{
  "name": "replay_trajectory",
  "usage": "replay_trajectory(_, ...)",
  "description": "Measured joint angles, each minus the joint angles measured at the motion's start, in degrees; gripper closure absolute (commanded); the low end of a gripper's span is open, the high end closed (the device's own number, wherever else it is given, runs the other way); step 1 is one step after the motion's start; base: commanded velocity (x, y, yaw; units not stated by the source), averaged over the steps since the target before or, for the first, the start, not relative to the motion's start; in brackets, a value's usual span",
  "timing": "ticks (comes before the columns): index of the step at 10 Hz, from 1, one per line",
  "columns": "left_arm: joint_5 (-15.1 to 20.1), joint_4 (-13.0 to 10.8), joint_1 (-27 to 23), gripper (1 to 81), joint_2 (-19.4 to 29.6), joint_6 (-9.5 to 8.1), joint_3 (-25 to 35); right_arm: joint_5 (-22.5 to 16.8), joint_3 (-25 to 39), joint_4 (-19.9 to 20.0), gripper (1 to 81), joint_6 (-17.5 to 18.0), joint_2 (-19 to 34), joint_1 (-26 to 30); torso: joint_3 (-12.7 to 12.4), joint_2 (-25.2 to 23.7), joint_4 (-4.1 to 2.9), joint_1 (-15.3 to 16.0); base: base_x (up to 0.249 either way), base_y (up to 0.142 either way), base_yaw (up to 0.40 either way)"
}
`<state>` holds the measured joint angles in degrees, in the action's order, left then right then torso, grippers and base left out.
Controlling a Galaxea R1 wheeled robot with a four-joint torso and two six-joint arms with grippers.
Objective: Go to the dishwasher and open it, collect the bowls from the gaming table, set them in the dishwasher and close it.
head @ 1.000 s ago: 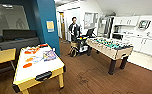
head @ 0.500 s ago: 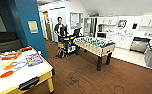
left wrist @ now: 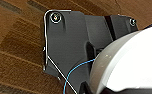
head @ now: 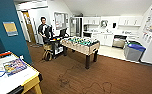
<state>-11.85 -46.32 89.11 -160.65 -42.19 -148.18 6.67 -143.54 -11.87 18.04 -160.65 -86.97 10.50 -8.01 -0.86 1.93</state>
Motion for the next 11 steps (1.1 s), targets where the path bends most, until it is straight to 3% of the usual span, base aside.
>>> replay_trajectory(11, -0.02, 0.02, 0.00, 81.1, 0.06, -0.02, -0.04, 0.20, -0.20, -0.05, 81.1, 0.00, -0.16, -0.02, 0.00, 0.00, 0.00, 0.00, 0.000, 0.000, -0.393)
